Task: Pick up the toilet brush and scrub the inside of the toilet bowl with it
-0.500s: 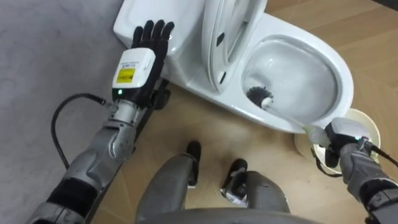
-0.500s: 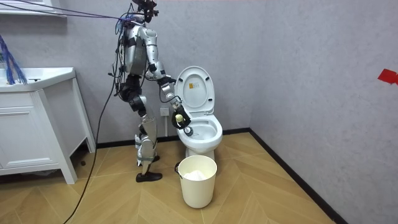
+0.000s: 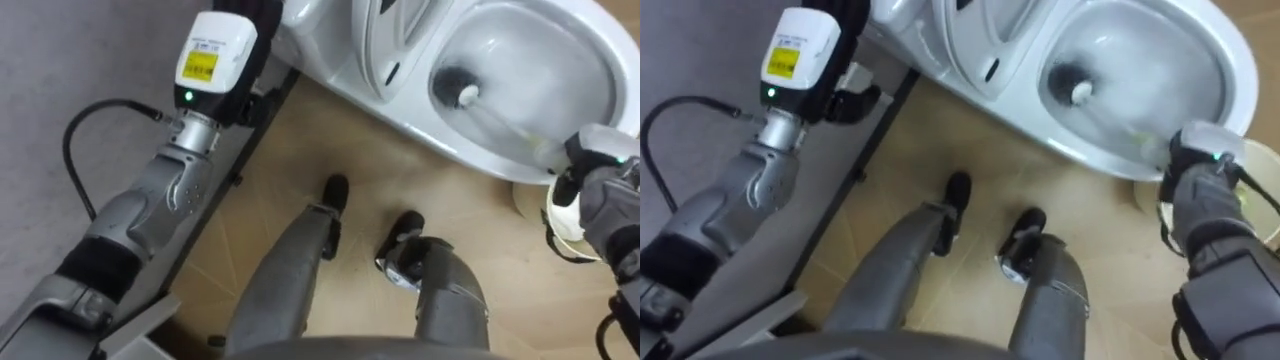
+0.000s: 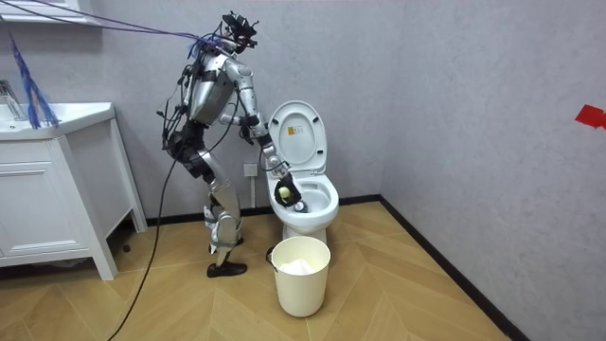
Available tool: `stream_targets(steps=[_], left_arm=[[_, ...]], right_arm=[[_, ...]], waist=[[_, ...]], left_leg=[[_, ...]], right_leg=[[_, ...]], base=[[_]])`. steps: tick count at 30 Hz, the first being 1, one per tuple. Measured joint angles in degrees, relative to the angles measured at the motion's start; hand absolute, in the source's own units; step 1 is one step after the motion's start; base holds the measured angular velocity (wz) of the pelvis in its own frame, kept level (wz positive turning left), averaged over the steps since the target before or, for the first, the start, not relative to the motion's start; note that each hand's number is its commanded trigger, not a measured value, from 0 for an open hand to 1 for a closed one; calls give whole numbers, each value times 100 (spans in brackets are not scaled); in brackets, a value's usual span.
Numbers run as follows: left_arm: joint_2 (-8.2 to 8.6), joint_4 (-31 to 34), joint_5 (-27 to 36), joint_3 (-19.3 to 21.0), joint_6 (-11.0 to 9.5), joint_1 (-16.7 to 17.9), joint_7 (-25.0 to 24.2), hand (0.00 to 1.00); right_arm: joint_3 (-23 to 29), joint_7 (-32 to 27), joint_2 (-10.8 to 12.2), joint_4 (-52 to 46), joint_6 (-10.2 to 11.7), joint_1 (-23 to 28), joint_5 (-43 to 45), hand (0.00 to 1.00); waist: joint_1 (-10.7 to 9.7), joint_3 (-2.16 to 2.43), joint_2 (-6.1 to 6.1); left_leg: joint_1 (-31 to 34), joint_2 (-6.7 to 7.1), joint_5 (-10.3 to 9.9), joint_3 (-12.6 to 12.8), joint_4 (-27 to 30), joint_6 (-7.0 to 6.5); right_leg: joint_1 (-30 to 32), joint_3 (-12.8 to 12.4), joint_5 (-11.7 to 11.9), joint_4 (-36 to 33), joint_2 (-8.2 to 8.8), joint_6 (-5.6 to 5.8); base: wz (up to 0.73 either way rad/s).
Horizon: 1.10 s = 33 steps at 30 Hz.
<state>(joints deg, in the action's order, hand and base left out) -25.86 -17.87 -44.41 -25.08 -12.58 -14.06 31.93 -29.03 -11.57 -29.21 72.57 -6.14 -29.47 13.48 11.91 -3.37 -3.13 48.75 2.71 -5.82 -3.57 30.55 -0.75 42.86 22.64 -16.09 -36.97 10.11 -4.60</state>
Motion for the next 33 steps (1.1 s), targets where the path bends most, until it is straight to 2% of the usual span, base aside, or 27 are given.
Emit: stream_targets(steps=[2,3,4,7,10,12,15,18,19,21,22,23,24,26,27,30,33], left_arm=[[-4,10,69,15,89,-19,23,0],[-7,8,71,46,130,-31,38,0],[-13,9,71,79,143,-32,52,0],[-15,-122,98,136,182,-143,218,0],[-13,-130,83,134,355,-199,303,0],[-9,-247,87,129,457,-247,386,0],[-4,-340,110,124,519,-308,380,0],[-7,-391,91,122,559,-297,342,0],[-8,-392,92,122,574,-255,337,0],[27,-382,98,97,629,-156,282,0],[25,-383,107,69,644,-104,276,0],[23,-384,105,58,667,-16,275,0],[22,-382,99,59,702,64,270,0],[21,-382,101,58,734,179,261,0],[17,-361,100,58,733,253,260,0],[17,-348,120,66,735,410,281,0],[18,-139,314,269,737,725,351,0]], right_arm=[[202,34,26,197,-9,-298,-833,100],[350,73,25,237,-15,-366,-1104,100],[386,90,24,236,-17,-399,-1167,100],[547,125,28,231,-17,-544,-1187,100],[550,121,24,177,-17,-599,-856,100],[554,106,20,49,-17,-599,-409,100],[501,104,-9,-36,-17,-645,61,100],[235,117,-59,-269,-26,-571,639,100],[105,128,-51,-367,-39,-476,955,100],[-16,135,19,-477,-206,-181,1694,100],[-32,138,31,-547,-257,-81,1842,100],[-33,101,39,-689,-349,99,2017,100],[-30,89,25,-889,-465,209,2091,100],[-60,96,48,-1201,-658,338,2123,100],[-64,101,53,-1465,-760,522,2264,100],[-59,109,58,-1955,-904,857,2314,100],[101,178,85,-2848,-1110,1348,2597,100]], waist=[[-30,-37,57],[-32,-39,62],[-32,-39,68],[-82,-80,133],[-122,-118,209],[-229,-117,208],[-243,-117,208],[-199,-110,197],[-179,-100,168],[-99,-67,14],[-85,-53,-27],[-55,-43,-128],[-45,-6,-241],[-30,51,-340],[-60,71,-379],[-97,85,-398],[-204,92,-386]], left_leg=[[10,27,10,155,-4,-17],[33,21,12,178,5,-19],[59,13,12,187,19,-19],[122,-6,16,269,80,-24],[184,7,24,362,158,-39],[222,8,27,437,271,-47],[222,-5,28,423,301,-49],[229,-15,31,349,322,-60],[215,-14,28,348,328,-61],[138,-24,24,279,300,-60],[120,-27,24,265,289,-60],[93,-29,19,242,282,-61],[95,-44,19,219,270,-60],[63,-95,16,219,212,-50],[17,-109,5,200,199,-30],[-74,-192,-22,220,149,9],[-119,-266,-2,264,-8,47]], right_leg=[[148,-140,-65,-180,91,-3],[189,-177,-69,-202,87,-3],[223,-192,-67,-213,82,-6],[341,-246,-65,-321,107,-32],[482,-379,-71,-477,143,-33],[518,-389,-94,-587,190,-34],[519,-398,-80,-589,173,-41],[500,-365,-56,-568,142,-34],[451,-333,-35,-539,124,-50],[284,-207,-4,-398,77,-45],[254,-190,5,-361,63,-40],[199,-159,10,-318,52,-33],[170,-138,42,-244,15,-26],[115,-147,112,-99,-68,-41],[46,-138,117,-51,-102,-43],[-67,-132,142,84,-193,-75],[-95,-161,200,271,-295,-117]], base=[[-14],[-10],[-10],[-10],[-10],[-2],[-5],[0],[0],[9],[7],[0],[-3],[-13],[-7],[-7],[-12]])
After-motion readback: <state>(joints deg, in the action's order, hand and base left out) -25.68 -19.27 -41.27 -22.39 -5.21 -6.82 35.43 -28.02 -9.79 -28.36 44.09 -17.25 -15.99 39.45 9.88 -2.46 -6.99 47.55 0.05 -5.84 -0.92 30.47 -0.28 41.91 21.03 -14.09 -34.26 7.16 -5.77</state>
